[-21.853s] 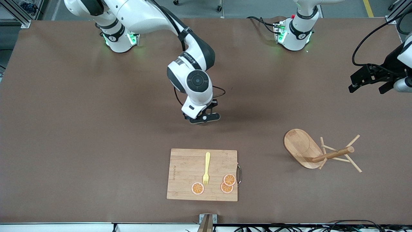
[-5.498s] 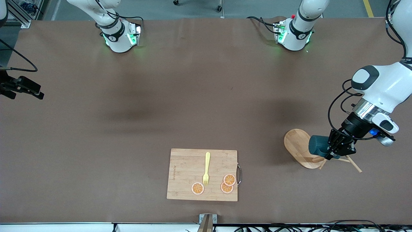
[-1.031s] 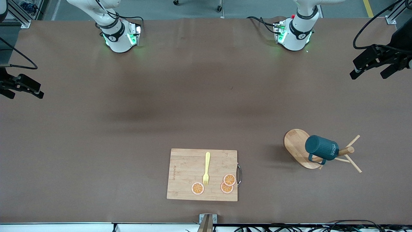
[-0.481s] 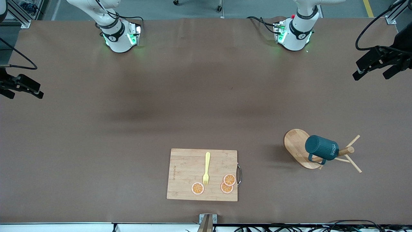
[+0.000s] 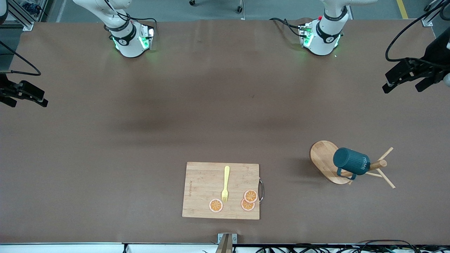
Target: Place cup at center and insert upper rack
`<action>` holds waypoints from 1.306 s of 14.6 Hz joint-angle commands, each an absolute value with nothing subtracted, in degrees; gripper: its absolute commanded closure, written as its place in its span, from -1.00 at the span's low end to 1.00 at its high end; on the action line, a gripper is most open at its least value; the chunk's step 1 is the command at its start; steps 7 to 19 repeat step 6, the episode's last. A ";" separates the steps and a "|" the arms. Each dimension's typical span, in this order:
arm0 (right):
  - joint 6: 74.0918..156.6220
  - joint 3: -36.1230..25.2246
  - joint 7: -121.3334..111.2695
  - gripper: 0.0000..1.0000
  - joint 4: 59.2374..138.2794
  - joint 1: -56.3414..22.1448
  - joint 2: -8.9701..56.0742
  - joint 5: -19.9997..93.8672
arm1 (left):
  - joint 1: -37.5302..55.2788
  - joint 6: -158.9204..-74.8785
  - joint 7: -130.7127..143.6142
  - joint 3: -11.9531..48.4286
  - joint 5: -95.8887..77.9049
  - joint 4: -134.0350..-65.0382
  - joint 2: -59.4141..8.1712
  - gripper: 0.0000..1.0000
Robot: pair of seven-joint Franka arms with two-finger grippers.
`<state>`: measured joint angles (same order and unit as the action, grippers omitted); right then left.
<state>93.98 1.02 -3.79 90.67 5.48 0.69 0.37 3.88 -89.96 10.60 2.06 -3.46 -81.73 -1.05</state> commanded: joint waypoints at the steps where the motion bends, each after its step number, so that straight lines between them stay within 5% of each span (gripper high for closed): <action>1: 93.78 1.14 -3.69 -1.00 90.62 5.45 0.79 -0.62 | 4.48 -90.62 9.84 1.93 -1.76 -81.91 -1.67 -1.00; 19: 93.43 1.14 -3.78 -1.00 90.70 5.54 0.70 -0.62 | 4.40 -90.62 9.84 2.11 -1.67 -81.91 -1.76 -1.00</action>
